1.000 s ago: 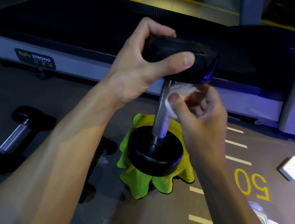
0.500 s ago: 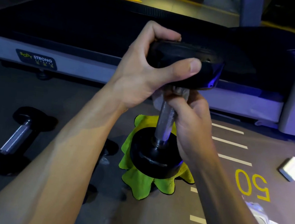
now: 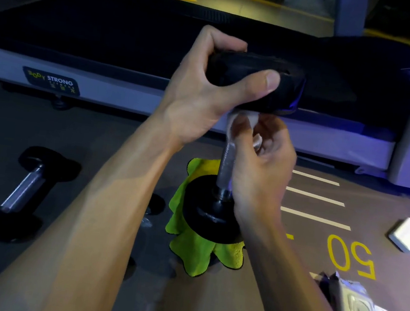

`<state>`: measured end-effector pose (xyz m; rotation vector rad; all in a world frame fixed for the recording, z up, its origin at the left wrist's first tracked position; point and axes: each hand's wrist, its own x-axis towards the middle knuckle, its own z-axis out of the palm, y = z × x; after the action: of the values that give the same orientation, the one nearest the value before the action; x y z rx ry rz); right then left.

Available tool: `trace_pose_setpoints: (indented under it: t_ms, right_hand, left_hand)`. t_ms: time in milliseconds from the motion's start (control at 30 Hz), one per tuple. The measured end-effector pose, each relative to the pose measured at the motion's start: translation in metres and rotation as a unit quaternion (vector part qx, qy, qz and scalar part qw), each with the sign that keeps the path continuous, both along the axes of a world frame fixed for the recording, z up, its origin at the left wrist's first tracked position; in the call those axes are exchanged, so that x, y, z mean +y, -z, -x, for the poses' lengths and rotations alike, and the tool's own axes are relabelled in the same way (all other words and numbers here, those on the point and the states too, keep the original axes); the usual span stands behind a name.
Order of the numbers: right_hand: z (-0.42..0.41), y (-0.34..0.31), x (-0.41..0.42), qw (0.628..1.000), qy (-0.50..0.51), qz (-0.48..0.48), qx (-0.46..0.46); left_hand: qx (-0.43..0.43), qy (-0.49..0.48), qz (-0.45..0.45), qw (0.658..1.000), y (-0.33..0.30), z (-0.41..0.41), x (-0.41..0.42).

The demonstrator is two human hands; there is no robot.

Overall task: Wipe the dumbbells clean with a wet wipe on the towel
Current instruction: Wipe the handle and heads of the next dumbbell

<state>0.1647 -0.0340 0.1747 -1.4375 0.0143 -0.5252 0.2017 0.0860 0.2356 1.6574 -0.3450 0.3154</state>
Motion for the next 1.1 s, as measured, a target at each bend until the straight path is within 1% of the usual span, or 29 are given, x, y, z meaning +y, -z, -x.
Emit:
trace_pose_setpoints:
  t_ms: [67,100,133,200,233,267,333,367,433,500,533,567,600,667,700,767,800,833,867,900,933,967,1000,1033,1067,1100]
  right_hand:
    - [-0.011,-0.002,0.001,0.999,-0.021,0.013,0.047]
    - [-0.016,-0.005,0.001,0.995,-0.052,-0.013,0.085]
    - [-0.021,-0.008,-0.001,0.984,-0.115,-0.074,0.113]
    - [-0.024,-0.014,-0.004,0.948,-0.234,-0.187,0.112]
    - [-0.025,-0.014,-0.007,0.939,-0.257,-0.202,0.110]
    - [-0.024,-0.013,-0.009,0.938,-0.266,-0.197,0.105]
    - [-0.018,-0.008,-0.009,0.958,-0.226,-0.144,0.100]
    - [-0.013,-0.006,-0.005,0.972,-0.195,-0.095,0.085]
    - [-0.003,0.000,0.003,0.990,-0.133,0.026,0.028]
    - [0.002,0.003,0.007,0.991,-0.069,0.114,-0.007]
    - [0.001,0.001,0.006,0.990,-0.062,0.128,-0.017]
    - [-0.004,0.001,0.003,0.990,-0.075,0.121,-0.018]
    - [-0.008,-0.004,-0.001,0.989,-0.111,0.097,-0.006]
    - [-0.018,-0.012,-0.009,0.976,-0.216,0.006,0.035]
    - [-0.022,-0.014,-0.011,0.958,-0.276,-0.050,0.062]
    - [-0.031,-0.017,-0.015,0.908,-0.375,-0.138,0.125]
    - [-0.034,-0.016,-0.016,0.892,-0.401,-0.148,0.145]
    - [-0.035,-0.015,-0.015,0.888,-0.408,-0.150,0.152]
    - [-0.035,-0.012,-0.014,0.905,-0.377,-0.134,0.144]
    - [-0.033,-0.009,-0.010,0.937,-0.318,-0.090,0.115]
    - [-0.030,-0.006,-0.005,0.969,-0.231,-0.012,0.081]
    - [-0.025,-0.003,0.000,0.987,-0.133,0.075,0.058]
    - [-0.019,0.002,0.005,0.988,-0.054,0.141,0.040]
    - [-0.014,0.006,0.009,0.983,-0.010,0.178,0.035]
    - [-0.009,0.007,0.010,0.980,0.003,0.194,0.043]
    - [-0.005,0.007,0.008,0.978,-0.006,0.200,0.054]
  left_hand:
    - [0.000,0.000,0.009,1.000,0.001,0.001,0.001]
    - [0.000,0.001,0.015,1.000,0.001,0.002,0.001]
    - [0.000,0.004,0.021,1.000,0.001,0.003,0.002]
    - [0.001,0.020,0.030,0.999,0.001,0.005,0.004]
    - [0.001,0.026,0.034,0.999,0.002,0.005,0.004]
    - [0.000,0.027,0.036,0.999,0.002,0.005,0.005]
    - [-0.004,0.018,0.038,0.999,0.002,0.004,0.005]
    - [-0.005,0.015,0.037,0.999,0.002,0.003,0.004]
    - [-0.007,0.010,0.028,1.000,0.002,0.003,0.001]
    - [-0.011,0.007,0.020,1.000,0.003,0.004,-0.001]
    - [-0.013,0.007,0.017,1.000,0.002,0.005,-0.001]
    - [-0.012,0.006,0.015,1.000,0.002,0.005,-0.001]
    - [-0.010,0.005,0.015,1.000,0.002,0.005,-0.001]
    - [-0.004,0.009,0.019,1.000,0.001,0.005,0.001]
    - [-0.002,0.013,0.022,1.000,0.001,0.005,0.002]
    - [-0.003,0.021,0.025,0.999,0.002,0.005,0.002]
    - [-0.005,0.022,0.026,0.999,0.002,0.005,0.001]
    - [-0.006,0.019,0.027,0.999,0.002,0.004,0.000]
    - [-0.003,0.013,0.027,1.000,0.002,0.004,-0.001]
    - [-0.001,0.006,0.027,1.000,0.002,0.003,-0.001]
    - [0.001,0.000,0.028,1.000,0.002,0.002,-0.001]
    - [0.002,-0.004,0.028,1.000,0.002,0.001,-0.001]
    - [0.001,-0.004,0.029,1.000,0.003,0.001,-0.001]
    - [0.000,-0.002,0.028,1.000,0.003,0.002,-0.001]
    - [0.000,0.002,0.027,1.000,0.003,0.002,0.000]
    - [0.002,0.004,0.024,1.000,0.003,0.002,0.000]
